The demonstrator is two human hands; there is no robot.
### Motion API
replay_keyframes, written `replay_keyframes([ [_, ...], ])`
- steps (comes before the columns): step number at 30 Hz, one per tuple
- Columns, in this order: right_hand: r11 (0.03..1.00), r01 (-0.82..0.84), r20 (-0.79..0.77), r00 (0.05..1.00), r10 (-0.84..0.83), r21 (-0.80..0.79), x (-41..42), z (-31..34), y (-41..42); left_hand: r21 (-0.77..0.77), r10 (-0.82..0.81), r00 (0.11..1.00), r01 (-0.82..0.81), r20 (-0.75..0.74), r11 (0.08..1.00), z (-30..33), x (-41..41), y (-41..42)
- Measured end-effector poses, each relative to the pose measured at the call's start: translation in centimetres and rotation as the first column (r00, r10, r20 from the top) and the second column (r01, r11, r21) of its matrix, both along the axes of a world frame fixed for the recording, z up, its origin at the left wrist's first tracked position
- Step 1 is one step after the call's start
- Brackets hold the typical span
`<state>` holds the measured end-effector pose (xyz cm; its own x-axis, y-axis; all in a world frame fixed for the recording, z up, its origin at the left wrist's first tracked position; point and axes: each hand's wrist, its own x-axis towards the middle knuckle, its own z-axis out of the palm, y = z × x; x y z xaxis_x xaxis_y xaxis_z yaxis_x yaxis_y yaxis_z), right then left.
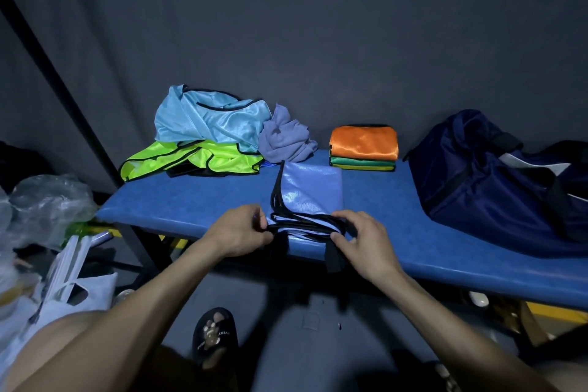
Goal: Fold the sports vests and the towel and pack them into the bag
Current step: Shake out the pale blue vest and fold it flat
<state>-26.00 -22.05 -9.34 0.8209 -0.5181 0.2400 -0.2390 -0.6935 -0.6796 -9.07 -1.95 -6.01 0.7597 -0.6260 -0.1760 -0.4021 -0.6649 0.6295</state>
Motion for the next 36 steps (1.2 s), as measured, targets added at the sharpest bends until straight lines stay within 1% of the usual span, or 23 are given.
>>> replay_keyframes([
  [1, 1.0, -0.002, 0.014, 1.0, 0.002, -0.021, 0.0, -0.1, 0.0, -0.009, -0.004, 0.993, 0.005, 0.118, 1.0, 0.2, 0.6, -0.2],
  [3, 0.999, 0.001, 0.049, 0.999, 0.001, -0.045, -0.1, -0.3, 0.0, -0.164, 0.05, 0.98, -0.018, 0.192, 0.986, 0.7, 1.4, -0.6],
  [4, 0.999, 0.004, 0.065, 0.998, -0.001, -0.046, -0.1, -0.3, 0.0, -0.224, 0.048, 0.975, 0.002, 0.215, 0.975, 1.0, 1.8, -1.0],
  [6, 0.998, 0.007, 0.087, 0.996, -0.002, -0.056, -0.2, -0.3, 0.1, -0.255, -0.071, 0.966, 0.136, 0.25, 0.957, 1.1, 2.3, -2.0],
  [8, 0.996, 0.004, 0.105, 0.994, 0.006, -0.093, -0.2, -0.3, 0.1, -0.216, -0.22, 0.934, 0.286, 0.283, 0.934, 1.0, 2.8, -2.8],
  [11, 0.99, -0.009, 0.097, 0.995, 0.023, -0.141, -0.4, -0.1, 0.2, -0.087, -0.437, 0.838, 0.487, 0.326, 0.869, 0.7, 3.0, -3.9],
  [14, 0.989, -0.043, 0.07, 0.996, 0.054, -0.143, -0.3, 0.1, 0.3, 0.018, -0.574, 0.765, 0.596, 0.294, 0.803, 0.6, 3.0, -4.4],
  [17, 0.99, -0.067, 0.06, 0.995, 0.075, -0.125, 0.0, 0.1, 0.3, 0.082, -0.623, 0.734, 0.627, 0.271, 0.775, 0.6, 3.2, -4.7],
  [21, 0.991, -0.085, 0.049, 0.995, 0.091, -0.101, 0.2, 0.0, 0.1, 0.163, -0.67, 0.686, 0.654, 0.282, 0.738, 0.3, 3.3, -5.4],
  [24, 0.994, -0.08, 0.054, 0.995, 0.084, -0.071, 0.2, -0.2, -0.1, 0.228, -0.668, 0.667, 0.631, 0.33, 0.742, -0.1, 3.2, -5.9],
  [27, 0.996, -0.078, 0.061, 0.995, 0.081, -0.04, 0.3, -0.4, -0.2, 0.225, -0.637, 0.654, 0.604, 0.408, 0.765, 0.3, 3.3, -5.8],
  [29, 0.997, -0.08, 0.067, 0.994, 0.081, -0.021, 0.3, -0.5, -0.2, 0.282, -0.622, 0.612, 0.564, 0.488, 0.776, 0.8, 3.3, -5.5],
  [30, 0.996, -0.086, 0.072, 0.994, 0.087, -0.02, 0.2, -0.6, -0.2, 0.323, -0.63, 0.589, 0.548, 0.506, 0.772, 0.9, 3.3, -5.4],
  [31, 0.995, -0.1, 0.078, 0.992, 0.102, -0.026, 0.0, -0.6, -0.2, 0.356, -0.644, 0.585, 0.54, 0.493, 0.763, 1.0, 3.1, -5.3],
  [33, 0.987, -0.146, 0.064, 0.987, 0.151, -0.067, -0.4, -0.4, -0.1, 0.385, -0.663, 0.61, 0.539, 0.434, 0.749, 1.0, 2.9, -5.3],
  [35, 0.966, -0.223, 0.005, 0.974, 0.226, -0.13, -1.1, 0.1, -0.1, 0.342, -0.658, 0.651, 0.562, 0.379, 0.753, 1.2, 2.8, -5.5],
  [36, 0.944, -0.281, -0.046, 0.96, 0.277, -0.171, -1.5, 0.3, -0.1, 0.308, -0.637, 0.684, 0.557, 0.357, 0.771, 1.4, 3.0, -5.5],
])
